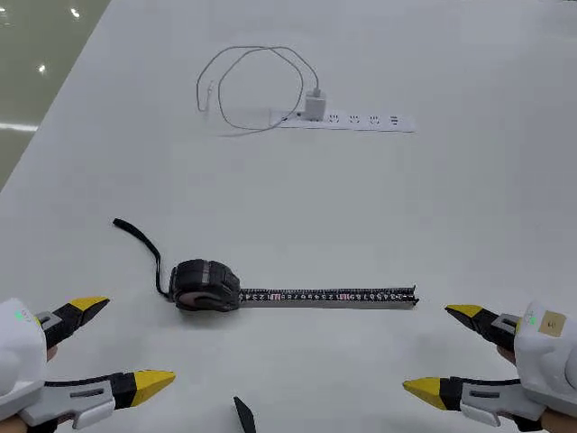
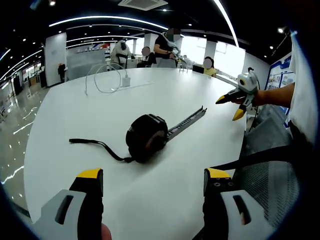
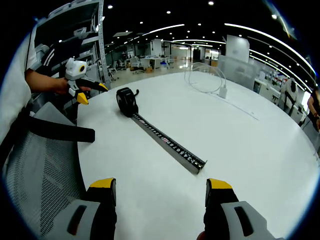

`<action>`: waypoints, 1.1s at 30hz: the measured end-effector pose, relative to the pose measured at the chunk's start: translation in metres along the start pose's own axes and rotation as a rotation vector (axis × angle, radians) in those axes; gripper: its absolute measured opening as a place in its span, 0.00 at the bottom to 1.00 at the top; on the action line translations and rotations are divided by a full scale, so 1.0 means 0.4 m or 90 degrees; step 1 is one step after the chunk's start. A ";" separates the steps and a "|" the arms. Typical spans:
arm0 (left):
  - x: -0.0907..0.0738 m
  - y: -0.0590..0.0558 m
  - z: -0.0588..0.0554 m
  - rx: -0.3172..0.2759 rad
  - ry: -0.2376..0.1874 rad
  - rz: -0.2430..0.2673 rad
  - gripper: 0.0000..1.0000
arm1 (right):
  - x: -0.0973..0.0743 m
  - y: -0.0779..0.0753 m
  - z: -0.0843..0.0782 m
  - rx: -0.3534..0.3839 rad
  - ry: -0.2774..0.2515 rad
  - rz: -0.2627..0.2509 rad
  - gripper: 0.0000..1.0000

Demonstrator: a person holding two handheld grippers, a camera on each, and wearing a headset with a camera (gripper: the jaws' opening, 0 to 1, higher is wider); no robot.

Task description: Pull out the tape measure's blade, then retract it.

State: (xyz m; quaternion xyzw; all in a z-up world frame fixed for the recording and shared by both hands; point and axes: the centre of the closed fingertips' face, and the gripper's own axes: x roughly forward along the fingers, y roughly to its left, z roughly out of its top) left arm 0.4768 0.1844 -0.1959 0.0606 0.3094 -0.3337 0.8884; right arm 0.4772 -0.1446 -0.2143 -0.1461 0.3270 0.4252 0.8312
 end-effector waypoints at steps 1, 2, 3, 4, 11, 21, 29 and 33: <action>-0.003 0.001 -0.002 0.002 0.001 0.002 0.80 | -0.002 0.002 0.000 0.003 -0.002 -0.001 0.71; -0.005 0.001 -0.004 0.001 0.003 0.002 0.80 | -0.002 0.002 -0.001 0.006 -0.004 -0.002 0.72; -0.008 0.001 -0.006 0.000 0.003 0.002 0.80 | -0.004 0.002 -0.001 0.007 -0.006 -0.006 0.72; -0.012 0.001 -0.008 -0.003 0.002 0.004 0.80 | -0.006 0.004 -0.002 0.008 -0.008 -0.009 0.73; -0.031 -0.003 -0.025 -0.013 0.000 0.014 0.81 | -0.015 0.011 -0.009 0.017 -0.020 -0.023 0.74; -0.043 -0.013 -0.042 -0.030 -0.003 0.021 0.82 | -0.024 0.028 -0.027 0.035 -0.028 -0.032 0.77; -0.047 -0.024 -0.049 -0.050 -0.014 0.021 0.84 | -0.030 0.034 -0.036 0.048 -0.031 -0.039 0.80; -0.046 -0.026 -0.058 -0.052 -0.011 0.021 0.84 | -0.029 0.035 -0.033 0.051 -0.035 -0.040 0.81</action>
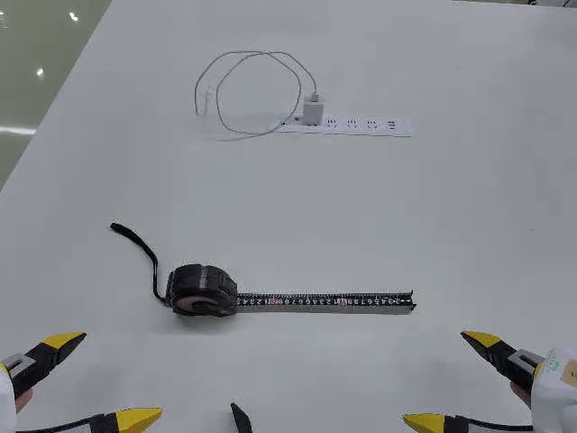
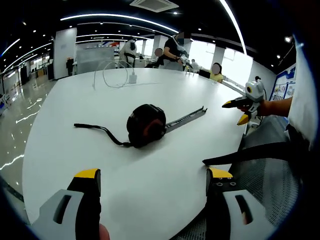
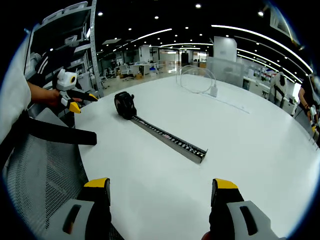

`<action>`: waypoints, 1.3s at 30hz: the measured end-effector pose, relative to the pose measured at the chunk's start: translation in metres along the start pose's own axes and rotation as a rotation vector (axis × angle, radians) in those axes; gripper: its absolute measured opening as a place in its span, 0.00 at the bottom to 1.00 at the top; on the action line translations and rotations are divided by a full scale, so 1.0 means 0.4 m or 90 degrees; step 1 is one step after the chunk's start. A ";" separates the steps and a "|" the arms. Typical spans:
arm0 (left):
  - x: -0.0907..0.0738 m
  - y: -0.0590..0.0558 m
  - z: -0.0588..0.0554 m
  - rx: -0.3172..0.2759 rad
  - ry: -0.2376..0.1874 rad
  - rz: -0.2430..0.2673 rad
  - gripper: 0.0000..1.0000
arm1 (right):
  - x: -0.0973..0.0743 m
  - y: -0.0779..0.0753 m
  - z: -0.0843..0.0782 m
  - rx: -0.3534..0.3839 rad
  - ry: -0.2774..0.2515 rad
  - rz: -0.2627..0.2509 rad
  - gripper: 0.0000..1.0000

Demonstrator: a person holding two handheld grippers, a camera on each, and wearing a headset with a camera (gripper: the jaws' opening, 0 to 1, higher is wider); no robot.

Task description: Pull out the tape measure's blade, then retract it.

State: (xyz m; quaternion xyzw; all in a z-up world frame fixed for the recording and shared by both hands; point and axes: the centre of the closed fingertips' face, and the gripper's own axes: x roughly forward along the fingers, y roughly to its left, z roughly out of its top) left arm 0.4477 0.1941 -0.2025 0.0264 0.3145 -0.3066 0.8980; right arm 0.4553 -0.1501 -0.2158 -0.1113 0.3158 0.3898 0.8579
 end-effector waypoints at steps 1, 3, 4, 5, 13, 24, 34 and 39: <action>0.000 -0.001 0.000 -0.002 -0.001 -0.001 0.85 | 0.000 0.000 0.000 -0.001 0.000 0.000 0.81; 0.000 -0.002 0.002 -0.005 -0.004 0.000 0.85 | 0.001 0.000 0.002 0.003 -0.002 0.000 0.82; 0.000 -0.004 0.002 -0.004 -0.003 -0.001 0.85 | 0.002 0.001 0.003 0.003 -0.004 0.000 0.82; 0.000 -0.004 0.002 -0.003 -0.003 -0.001 0.85 | 0.002 0.002 0.003 0.003 -0.004 0.000 0.82; 0.001 -0.002 -0.003 -0.002 0.001 -0.001 0.86 | -0.004 -0.001 0.000 0.002 -0.002 -0.003 0.83; 0.002 -0.005 0.003 -0.004 -0.003 -0.002 0.86 | -0.007 0.000 0.007 -0.001 -0.007 -0.005 0.83; 0.027 -0.009 0.019 -0.011 -0.002 0.002 0.87 | -0.001 0.001 0.005 -0.002 -0.005 0.001 0.83; 0.042 -0.012 0.028 -0.018 -0.002 0.002 0.87 | 0.000 -0.002 0.011 -0.004 -0.007 0.000 0.83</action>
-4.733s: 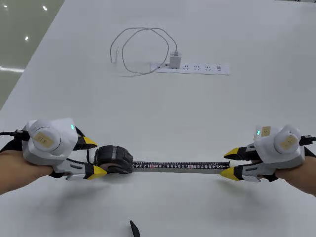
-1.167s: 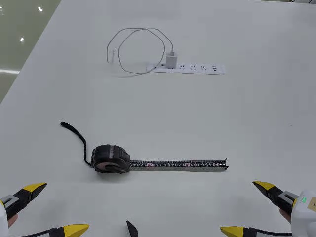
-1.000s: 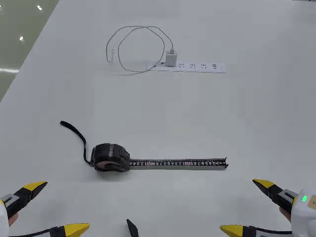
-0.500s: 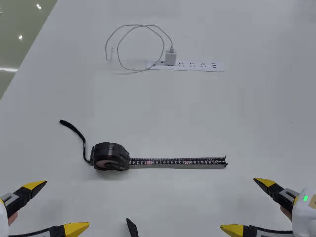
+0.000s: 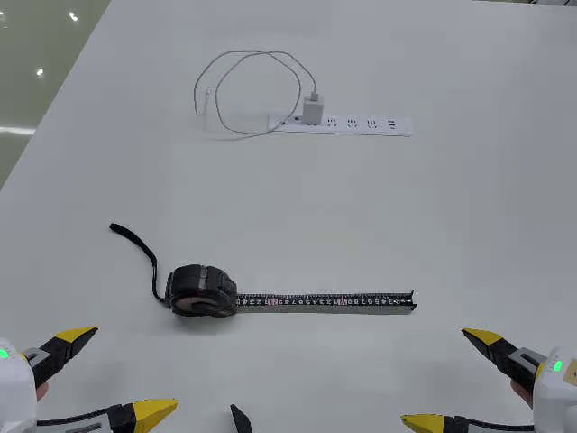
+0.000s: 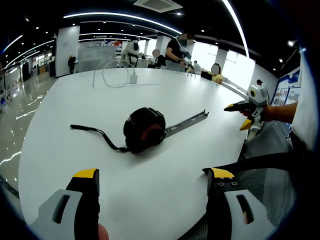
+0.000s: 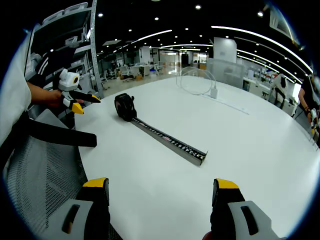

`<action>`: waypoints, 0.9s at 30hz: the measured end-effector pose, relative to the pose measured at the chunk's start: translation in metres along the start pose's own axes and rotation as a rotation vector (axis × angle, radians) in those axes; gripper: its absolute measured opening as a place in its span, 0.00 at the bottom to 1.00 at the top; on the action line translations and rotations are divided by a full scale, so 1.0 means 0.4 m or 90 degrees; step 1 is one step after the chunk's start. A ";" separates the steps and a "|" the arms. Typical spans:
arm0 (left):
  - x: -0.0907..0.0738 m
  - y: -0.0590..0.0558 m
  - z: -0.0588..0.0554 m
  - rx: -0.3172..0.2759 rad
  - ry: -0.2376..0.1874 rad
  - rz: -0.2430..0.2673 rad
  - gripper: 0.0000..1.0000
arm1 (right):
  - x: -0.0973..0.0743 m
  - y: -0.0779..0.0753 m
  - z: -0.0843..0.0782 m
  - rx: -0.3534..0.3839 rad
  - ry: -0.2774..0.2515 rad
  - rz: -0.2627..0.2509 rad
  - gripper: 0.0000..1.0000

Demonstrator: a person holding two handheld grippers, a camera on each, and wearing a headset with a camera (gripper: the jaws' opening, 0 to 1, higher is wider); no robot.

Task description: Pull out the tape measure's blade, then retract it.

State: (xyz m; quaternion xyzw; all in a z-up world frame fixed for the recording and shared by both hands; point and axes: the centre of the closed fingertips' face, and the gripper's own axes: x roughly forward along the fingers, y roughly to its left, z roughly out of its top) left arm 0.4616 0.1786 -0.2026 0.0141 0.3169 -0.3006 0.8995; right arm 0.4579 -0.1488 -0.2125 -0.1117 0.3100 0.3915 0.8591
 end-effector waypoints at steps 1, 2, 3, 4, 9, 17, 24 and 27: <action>0.002 0.000 0.001 0.001 0.000 0.001 0.87 | 0.000 -0.001 0.001 0.000 0.000 0.000 0.83; 0.004 0.000 0.002 0.000 0.001 -0.001 0.87 | 0.000 -0.002 0.002 0.000 -0.001 0.000 0.83; 0.006 -0.001 0.003 -0.001 0.001 -0.001 0.87 | 0.000 -0.002 0.002 -0.001 -0.001 -0.001 0.83; 0.008 0.000 0.005 0.002 0.001 0.000 0.87 | 0.000 -0.003 0.003 0.000 -0.001 -0.001 0.83; 0.017 0.003 0.016 0.001 -0.003 0.002 0.87 | 0.001 -0.005 0.003 -0.001 -0.002 -0.001 0.84; 0.035 -0.001 0.030 -0.005 -0.007 0.000 0.87 | 0.001 -0.005 0.004 -0.002 -0.002 -0.001 0.84; 0.051 -0.009 0.042 -0.008 -0.010 -0.001 0.86 | 0.003 -0.007 0.004 -0.001 -0.002 0.000 0.84; 0.058 -0.011 0.048 -0.009 -0.012 -0.002 0.86 | 0.003 -0.008 0.004 -0.001 -0.002 0.000 0.84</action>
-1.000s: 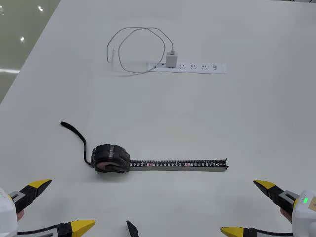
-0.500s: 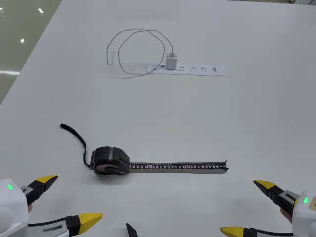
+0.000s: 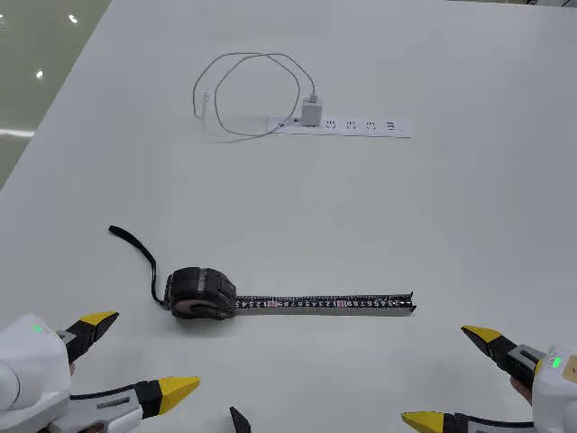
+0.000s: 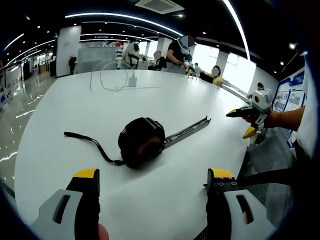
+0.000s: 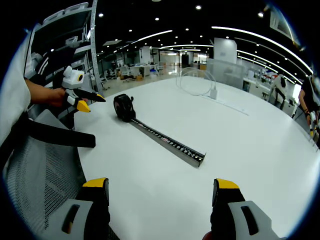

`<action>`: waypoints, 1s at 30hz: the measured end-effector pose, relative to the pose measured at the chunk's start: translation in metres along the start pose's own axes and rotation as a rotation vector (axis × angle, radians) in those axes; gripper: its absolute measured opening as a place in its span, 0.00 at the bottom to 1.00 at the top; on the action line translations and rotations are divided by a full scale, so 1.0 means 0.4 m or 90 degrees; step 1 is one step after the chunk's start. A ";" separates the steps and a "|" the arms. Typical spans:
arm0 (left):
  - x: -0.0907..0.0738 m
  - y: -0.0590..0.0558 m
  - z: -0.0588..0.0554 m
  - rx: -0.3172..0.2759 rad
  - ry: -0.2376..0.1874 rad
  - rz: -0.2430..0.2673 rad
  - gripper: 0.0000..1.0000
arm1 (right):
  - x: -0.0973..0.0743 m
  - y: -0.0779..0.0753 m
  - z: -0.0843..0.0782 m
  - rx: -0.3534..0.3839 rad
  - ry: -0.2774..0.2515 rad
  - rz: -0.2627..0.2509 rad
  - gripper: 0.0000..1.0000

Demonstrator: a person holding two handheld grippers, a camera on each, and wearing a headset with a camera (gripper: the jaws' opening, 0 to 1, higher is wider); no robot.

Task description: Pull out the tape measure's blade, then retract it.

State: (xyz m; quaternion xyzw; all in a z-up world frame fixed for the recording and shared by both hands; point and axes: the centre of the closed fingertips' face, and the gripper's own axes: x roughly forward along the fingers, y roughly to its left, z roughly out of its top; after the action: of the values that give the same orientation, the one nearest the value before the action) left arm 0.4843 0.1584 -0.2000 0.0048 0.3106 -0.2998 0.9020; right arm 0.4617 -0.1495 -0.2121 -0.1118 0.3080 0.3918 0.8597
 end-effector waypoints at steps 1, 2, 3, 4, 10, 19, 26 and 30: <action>0.003 -0.001 0.002 0.000 -0.001 -0.001 0.86 | 0.000 0.000 0.001 0.000 0.000 0.000 0.84; 0.007 -0.003 0.004 0.002 0.000 -0.002 0.86 | 0.000 0.000 0.000 0.000 0.000 0.000 0.84; 0.009 -0.004 0.006 0.002 0.000 -0.003 0.86 | 0.000 0.000 0.000 0.000 0.000 0.000 0.84; 0.012 -0.005 0.009 0.002 -0.001 -0.003 0.86 | 0.001 0.001 0.000 0.000 0.000 0.001 0.84; 0.031 -0.015 0.026 0.006 -0.006 -0.010 0.85 | 0.004 -0.002 0.000 -0.001 0.000 0.002 0.84; 0.058 -0.018 0.039 0.004 -0.008 -0.017 0.84 | 0.005 -0.010 0.002 -0.003 0.000 0.000 0.84; 0.086 -0.019 0.050 0.001 -0.014 -0.023 0.84 | 0.009 -0.015 0.007 -0.006 -0.001 0.002 0.84; 0.100 -0.019 0.057 -0.005 -0.017 -0.026 0.84 | 0.011 -0.020 0.011 -0.006 -0.002 0.003 0.84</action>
State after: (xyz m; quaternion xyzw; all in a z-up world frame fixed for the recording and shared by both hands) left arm 0.5178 0.1261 -0.2026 -0.0091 0.2994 -0.3173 0.8998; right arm 0.4717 -0.1502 -0.2118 -0.1148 0.3051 0.3954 0.8587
